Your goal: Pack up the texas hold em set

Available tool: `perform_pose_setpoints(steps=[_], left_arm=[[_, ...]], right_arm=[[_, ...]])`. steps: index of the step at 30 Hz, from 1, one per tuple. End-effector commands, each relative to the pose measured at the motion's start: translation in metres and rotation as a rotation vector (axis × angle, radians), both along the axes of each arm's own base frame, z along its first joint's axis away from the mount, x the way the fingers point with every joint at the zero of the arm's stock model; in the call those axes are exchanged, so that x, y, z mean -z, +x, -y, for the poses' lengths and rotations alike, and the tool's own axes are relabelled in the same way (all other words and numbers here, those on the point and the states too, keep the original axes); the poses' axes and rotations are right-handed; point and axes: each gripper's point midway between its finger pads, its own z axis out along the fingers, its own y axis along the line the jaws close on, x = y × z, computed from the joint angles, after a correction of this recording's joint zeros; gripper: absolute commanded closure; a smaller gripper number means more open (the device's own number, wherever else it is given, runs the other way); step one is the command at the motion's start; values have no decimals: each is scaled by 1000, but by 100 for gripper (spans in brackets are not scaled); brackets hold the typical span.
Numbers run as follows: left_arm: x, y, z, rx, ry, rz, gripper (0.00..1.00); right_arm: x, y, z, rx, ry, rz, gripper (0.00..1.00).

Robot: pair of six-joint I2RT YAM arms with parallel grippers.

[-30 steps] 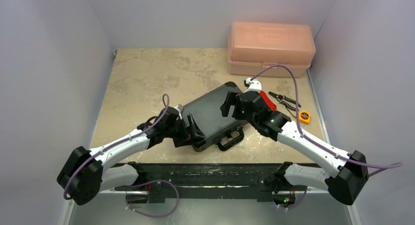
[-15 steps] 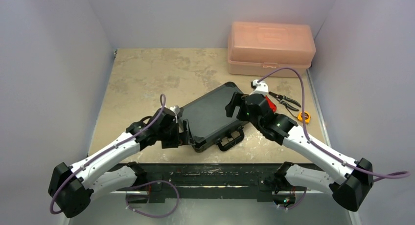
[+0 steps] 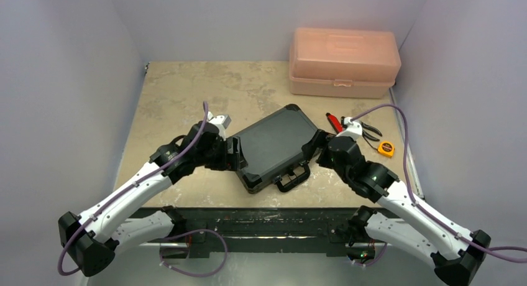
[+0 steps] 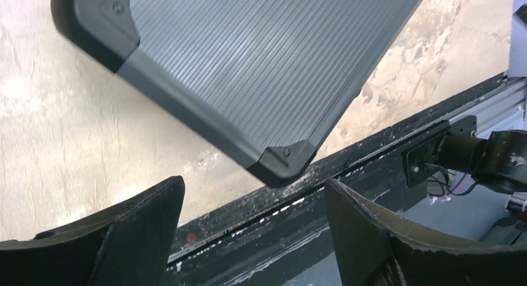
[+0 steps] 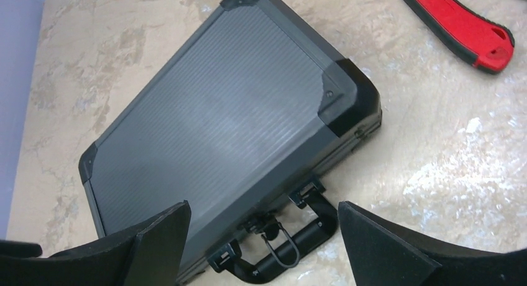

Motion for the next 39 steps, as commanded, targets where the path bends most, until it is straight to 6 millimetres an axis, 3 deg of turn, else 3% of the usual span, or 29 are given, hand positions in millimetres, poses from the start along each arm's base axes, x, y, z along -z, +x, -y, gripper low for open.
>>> perform_pose_setpoints(steps=[1, 10, 22, 28, 34, 39], left_arm=[[-31, 27, 19, 41, -25, 115, 20], [-33, 58, 65, 110, -86, 120, 34], [-3, 68, 112, 235, -40, 28, 57], [9, 61, 121, 255, -34, 7, 72], [33, 55, 120, 251, -6, -35, 90], [56, 47, 113, 242, 16, -75, 97]], right_arm=[[21, -20, 11, 24, 24, -90, 8], [61, -50, 5, -37, 72, -228, 9], [103, -57, -27, -111, 166, -333, 12], [122, -57, -28, -97, 170, -353, 20], [133, -57, -26, -75, 168, -365, 38], [139, -57, -21, -60, 156, -363, 49]])
